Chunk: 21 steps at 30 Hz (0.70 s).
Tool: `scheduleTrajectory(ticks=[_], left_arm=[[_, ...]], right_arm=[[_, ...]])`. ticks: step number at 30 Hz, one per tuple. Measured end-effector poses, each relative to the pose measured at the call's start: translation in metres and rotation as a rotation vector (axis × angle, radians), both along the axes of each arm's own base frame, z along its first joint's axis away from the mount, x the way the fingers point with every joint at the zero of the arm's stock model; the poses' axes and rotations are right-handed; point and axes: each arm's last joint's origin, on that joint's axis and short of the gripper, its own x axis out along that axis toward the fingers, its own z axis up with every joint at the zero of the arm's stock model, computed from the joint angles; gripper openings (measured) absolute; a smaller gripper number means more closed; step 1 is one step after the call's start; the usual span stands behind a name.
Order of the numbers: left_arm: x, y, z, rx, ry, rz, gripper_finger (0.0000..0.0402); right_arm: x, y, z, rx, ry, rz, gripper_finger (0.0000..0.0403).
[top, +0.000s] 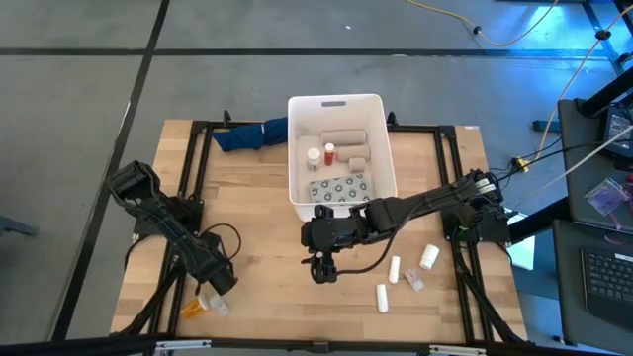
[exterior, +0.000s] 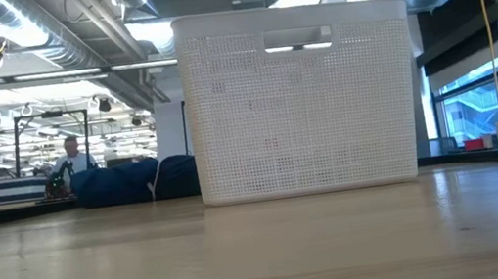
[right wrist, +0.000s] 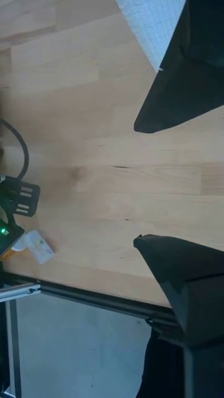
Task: Pick & place medical supplies in basket/bin
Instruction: Put the left transparent medicine bottle into the bin
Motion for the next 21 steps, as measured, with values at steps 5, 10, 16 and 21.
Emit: scheduleTrajectory(ticks=[5,10,16,21], left_arm=[[0.000,0.000,0.000,-0.012,-0.003,-0.037,0.0173],[0.001,0.000,0.000,-0.022,-0.015,-0.094,0.0166],[0.005,-0.002,0.007,-0.020,-0.104,-0.155,0.0150],[0.011,-0.004,0.016,0.007,-0.197,-0.195,0.0151]], right_arm=[[0.000,0.000,0.000,0.000,0.000,0.000,0.0282],[0.000,0.000,0.000,-0.001,0.000,0.002,0.0282],[0.000,0.000,0.000,-0.001,0.004,0.003,0.0282],[0.000,0.000,0.000,-0.002,0.004,0.004,0.0282]])
